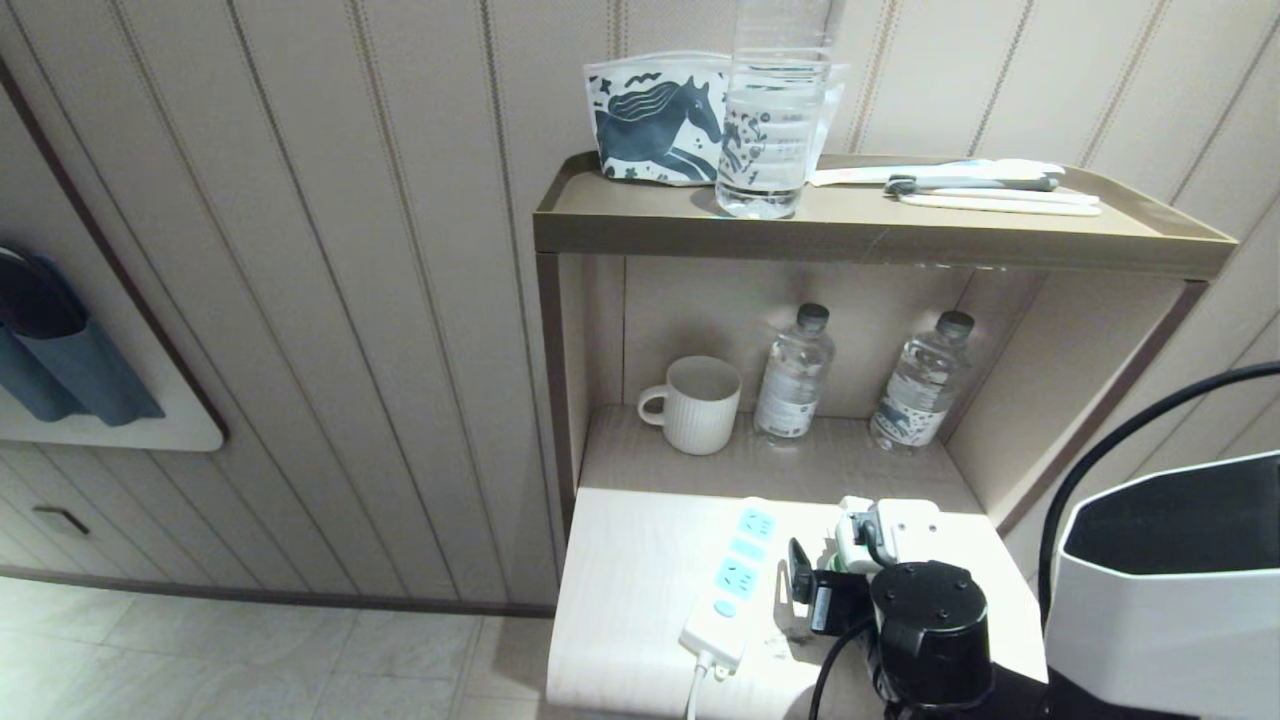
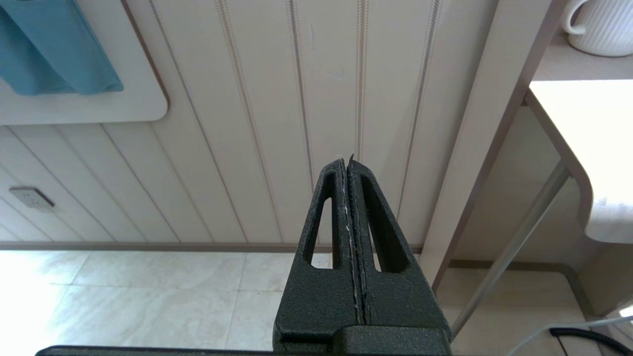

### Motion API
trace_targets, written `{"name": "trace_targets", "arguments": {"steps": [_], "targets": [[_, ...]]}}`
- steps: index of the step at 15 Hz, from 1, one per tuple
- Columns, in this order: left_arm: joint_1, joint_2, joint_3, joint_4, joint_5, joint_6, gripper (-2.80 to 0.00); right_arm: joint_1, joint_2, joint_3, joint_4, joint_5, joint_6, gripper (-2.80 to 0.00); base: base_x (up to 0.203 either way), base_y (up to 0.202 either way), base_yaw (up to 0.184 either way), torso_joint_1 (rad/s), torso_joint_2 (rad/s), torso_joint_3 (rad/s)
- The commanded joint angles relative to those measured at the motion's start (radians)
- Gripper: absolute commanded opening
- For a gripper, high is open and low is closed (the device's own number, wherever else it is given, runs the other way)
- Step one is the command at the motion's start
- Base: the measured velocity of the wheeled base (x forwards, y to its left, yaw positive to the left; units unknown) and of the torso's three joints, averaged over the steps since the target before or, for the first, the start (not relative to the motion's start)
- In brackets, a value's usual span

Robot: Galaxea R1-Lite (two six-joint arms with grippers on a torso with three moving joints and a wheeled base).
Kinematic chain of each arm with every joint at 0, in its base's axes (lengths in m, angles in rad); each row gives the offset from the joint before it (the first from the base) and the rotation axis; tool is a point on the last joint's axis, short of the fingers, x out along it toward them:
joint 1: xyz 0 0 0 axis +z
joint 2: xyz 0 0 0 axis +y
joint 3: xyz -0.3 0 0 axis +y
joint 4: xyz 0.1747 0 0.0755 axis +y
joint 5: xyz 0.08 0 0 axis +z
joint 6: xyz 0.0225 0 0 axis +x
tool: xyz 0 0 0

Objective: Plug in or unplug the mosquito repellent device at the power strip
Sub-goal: Insert the plug into the socket

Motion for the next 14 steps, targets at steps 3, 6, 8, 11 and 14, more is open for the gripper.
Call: {"name": "trace_targets", "arguments": {"steps": [3,6,8,11,14], "targets": [[0.001,0.000,0.000,0.000,0.000,0.000,-2.80,-0.016,0.001,-0.005,-0.047,-0.002,-0.001,0.00,0.000,0.000,0.000,0.000,0.00,0.000],[0.001,0.000,0.000,0.000,0.000,0.000,-2.80,-0.026,0.008,-0.018,-0.047,-0.001,-0.006,0.00,0.000,0.000,0.000,0.000,0.00,0.000],[0.001,0.000,0.000,0.000,0.000,0.000,-2.80,-0.026,0.016,-0.020,-0.047,-0.001,-0.006,0.00,0.000,0.000,0.000,0.000,0.00,0.000],[0.000,0.000,0.000,0.000,0.000,0.000,-2.80,-0.027,0.048,-0.042,-0.047,-0.001,-0.006,-2.80,0.000,0.000,0.000,0.000,0.00,0.000],[0.001,0.000,0.000,0.000,0.000,0.000,-2.80,-0.036,0.050,-0.048,-0.047,-0.001,-0.006,-2.80,0.000,0.000,0.000,0.000,0.00,0.000]]}}
